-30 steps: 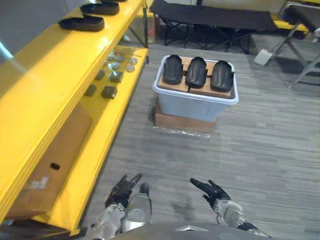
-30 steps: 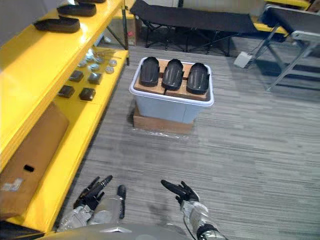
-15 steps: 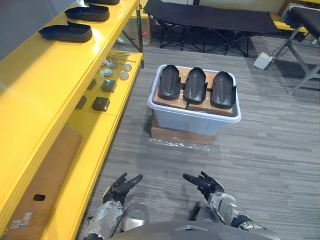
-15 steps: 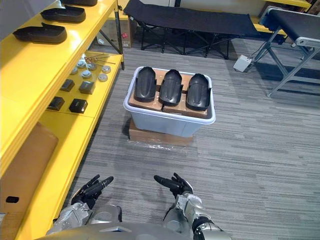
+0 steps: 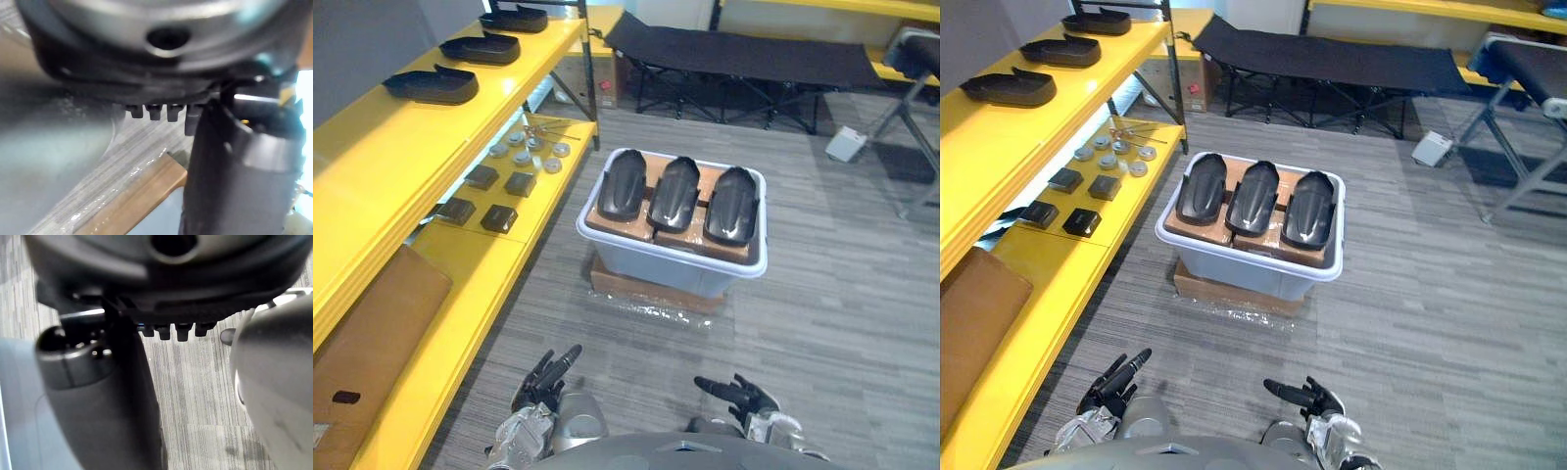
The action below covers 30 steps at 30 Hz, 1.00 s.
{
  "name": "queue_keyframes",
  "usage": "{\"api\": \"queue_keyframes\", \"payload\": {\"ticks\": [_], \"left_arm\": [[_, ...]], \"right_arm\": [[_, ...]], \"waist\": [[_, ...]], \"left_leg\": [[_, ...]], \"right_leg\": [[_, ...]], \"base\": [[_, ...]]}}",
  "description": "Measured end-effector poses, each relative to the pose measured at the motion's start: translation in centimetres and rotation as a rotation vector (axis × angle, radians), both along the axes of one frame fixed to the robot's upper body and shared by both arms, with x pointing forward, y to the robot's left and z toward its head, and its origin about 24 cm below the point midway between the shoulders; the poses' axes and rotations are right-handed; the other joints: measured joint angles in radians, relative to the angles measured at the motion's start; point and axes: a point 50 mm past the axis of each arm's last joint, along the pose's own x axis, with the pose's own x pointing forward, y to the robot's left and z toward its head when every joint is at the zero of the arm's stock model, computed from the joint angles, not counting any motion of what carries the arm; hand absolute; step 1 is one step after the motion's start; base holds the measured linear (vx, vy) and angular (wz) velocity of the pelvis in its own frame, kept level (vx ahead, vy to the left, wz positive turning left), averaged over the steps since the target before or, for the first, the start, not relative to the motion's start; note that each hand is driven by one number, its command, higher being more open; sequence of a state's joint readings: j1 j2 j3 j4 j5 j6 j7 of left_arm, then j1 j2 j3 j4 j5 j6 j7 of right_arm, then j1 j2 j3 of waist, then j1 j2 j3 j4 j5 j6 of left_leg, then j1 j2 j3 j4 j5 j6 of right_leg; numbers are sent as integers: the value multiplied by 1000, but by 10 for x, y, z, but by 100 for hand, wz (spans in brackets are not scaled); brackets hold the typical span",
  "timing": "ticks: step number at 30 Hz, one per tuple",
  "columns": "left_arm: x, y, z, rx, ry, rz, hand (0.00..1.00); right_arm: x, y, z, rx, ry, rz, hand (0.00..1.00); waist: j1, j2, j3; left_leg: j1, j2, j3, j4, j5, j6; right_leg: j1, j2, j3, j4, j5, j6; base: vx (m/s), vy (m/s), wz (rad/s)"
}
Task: Walk over and take three plastic housings, then place them on the shelf
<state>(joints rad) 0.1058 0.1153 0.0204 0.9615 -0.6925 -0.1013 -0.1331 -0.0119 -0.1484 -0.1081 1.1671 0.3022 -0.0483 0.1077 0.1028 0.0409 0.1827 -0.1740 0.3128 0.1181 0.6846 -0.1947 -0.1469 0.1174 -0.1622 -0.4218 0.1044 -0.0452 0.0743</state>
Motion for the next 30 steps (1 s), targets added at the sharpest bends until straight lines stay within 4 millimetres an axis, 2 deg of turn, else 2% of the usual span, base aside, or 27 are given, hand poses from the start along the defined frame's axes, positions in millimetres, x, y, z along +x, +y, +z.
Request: {"api": "queue_keyframes", "payload": {"ticks": [1, 2, 3, 5, 7, 11, 14, 17, 19, 23, 24, 27, 30], "left_arm": [[0, -2, 0, -2, 2, -8, 100], [-1, -9, -2, -20, 7, -14, 100], [0, -8, -1, -11, 6, -14, 100], [11, 3, 3, 38, -6, -66, 100], [10, 6, 3, 62, 8, -115, 100], [14, -5, 3, 98, 7, -276, 100], [16, -8, 4, 98, -3, -297, 100], [16, -9, 4, 95, -5, -295, 100], [16, -8, 4, 92, -4, -284, 100], [11, -5, 3, 91, 10, -232, 100], [10, -5, 4, 94, 9, -224, 100], [8, -2, 4, 98, 3, -212, 100], [6, 0, 6, 108, -12, -214, 100]], "right_arm": [[5, -1, 2, -13, -28, -2, 100], [17, -7, 10, -34, -104, -11, 100], [20, -2, 10, -26, -116, -16, 100], [29, 14, 13, 10, -170, -6, 100], [31, 18, 14, 3, -182, 23, 100], [35, 21, 15, -7, -209, 72, 100], [34, 33, 14, 8, -201, 105, 100], [33, 43, 14, -2, -225, 127, 100], [41, 48, 24, -33, -307, 138, 100], [79, 57, 76, -102, -615, 88, 100], [86, 55, 86, -118, -667, 75, 100], [99, 47, 96, -142, -720, 42, 100], [116, 29, 109, -176, -767, -27, 100]], "waist": [[-3, -1, 0], [-25, 20, -3], [-26, 4, 4], [-25, -62, 9], [-25, -84, 5], [-27, -84, 1], [-27, -85, 0], [-36, -89, 0], [-41, -90, 0], [-54, -94, -4], [-54, -100, -7], [-49, -113, -16], [-44, -118, -13]], "left_leg": [[3, -30, 42, -93, -3, 1], [8, -78, 91, -359, 127, 44], [17, -84, 107, -374, 125, 54], [45, -145, 112, -457, 162, 62], [81, -175, 128, -509, 178, 69], [153, -234, 164, -641, 227, 95], [193, -251, 180, -747, 275, 100], [202, -257, 181, -769, 288, 100], [202, -257, 181, -771, 289, 101], [207, -253, 193, -773, 289, 100], [213, -253, 196, -774, 288, 99], [216, -250, 205, -774, 286, 97], [198, -251, 197, -773, 286, 97]], "right_leg": [[2, -11, -8, -16, 8, 7], [-7, -4, -18, -38, 20, 24], [-10, -11, -12, -42, 23, 30], [-10, -42, -17, -76, 39, 48], [-6, -67, -14, -74, 41, 51], [-12, -115, -8, -71, 45, 72], [-30, -116, 5, -70, 48, 77], [-30, -114, 4, -71, 49, 79], [-30, -114, 5, -72, 50, 81], [-32, -111, 16, -73, 52, 83], [-28, -110, 19, -74, 52, 83], [-25, -107, 23, -76, 52, 83], [-36, -107, 20, -85, 58, 91]], "base": [[186, 94, 12], [136, 127, 2], [137, 116, 7], [129, 77, 8], [79, 85, -1], [26, 86, -12], [-15, 43, -12], [-3, 7, -2], [0, 0, 0], [-7, 8, -7], [8, 5, -7], [8, 5, -4], [-9, 3, 3]]}}
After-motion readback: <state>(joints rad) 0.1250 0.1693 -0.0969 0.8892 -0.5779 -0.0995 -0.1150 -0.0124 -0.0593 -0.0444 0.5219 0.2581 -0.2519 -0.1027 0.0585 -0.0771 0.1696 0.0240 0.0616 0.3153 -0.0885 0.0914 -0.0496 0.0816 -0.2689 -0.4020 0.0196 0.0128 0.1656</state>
